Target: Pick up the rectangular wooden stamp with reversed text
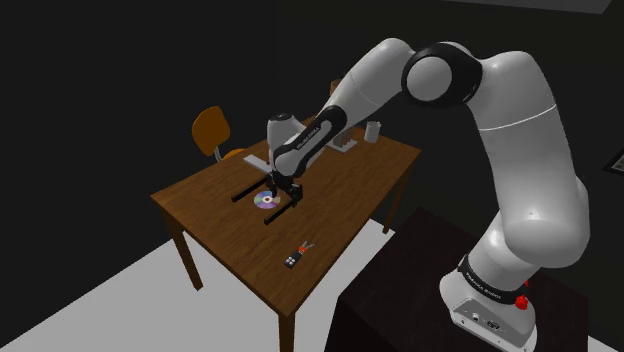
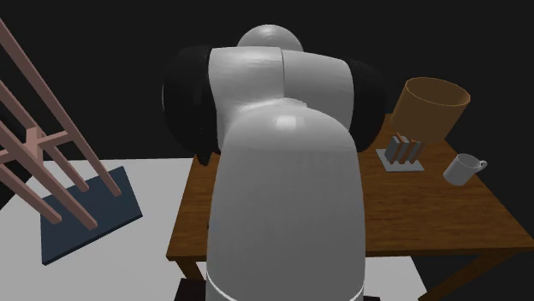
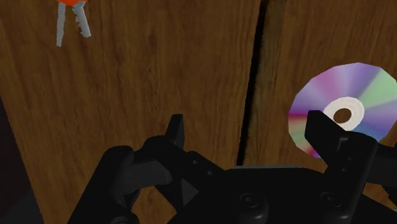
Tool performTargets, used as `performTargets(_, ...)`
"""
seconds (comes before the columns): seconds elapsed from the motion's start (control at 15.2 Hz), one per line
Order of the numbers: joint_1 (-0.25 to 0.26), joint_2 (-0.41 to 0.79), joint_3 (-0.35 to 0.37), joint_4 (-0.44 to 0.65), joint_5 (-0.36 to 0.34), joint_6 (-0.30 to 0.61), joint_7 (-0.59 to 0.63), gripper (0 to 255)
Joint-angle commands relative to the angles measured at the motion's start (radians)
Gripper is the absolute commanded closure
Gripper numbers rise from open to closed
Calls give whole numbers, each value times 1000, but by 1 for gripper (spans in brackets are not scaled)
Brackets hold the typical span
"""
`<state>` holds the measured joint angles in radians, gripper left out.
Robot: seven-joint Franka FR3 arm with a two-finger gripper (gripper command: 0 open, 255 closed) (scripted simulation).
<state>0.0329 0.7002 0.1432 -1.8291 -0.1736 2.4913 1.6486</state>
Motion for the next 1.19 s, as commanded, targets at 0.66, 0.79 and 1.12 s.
performTargets(0.66,22,186,-49,141,-3,51,70,0)
performTargets(0.79,23,187,-49,139,-3,53,72,255)
performTargets(1.12,21,185,-49,140,-3,52,69,255)
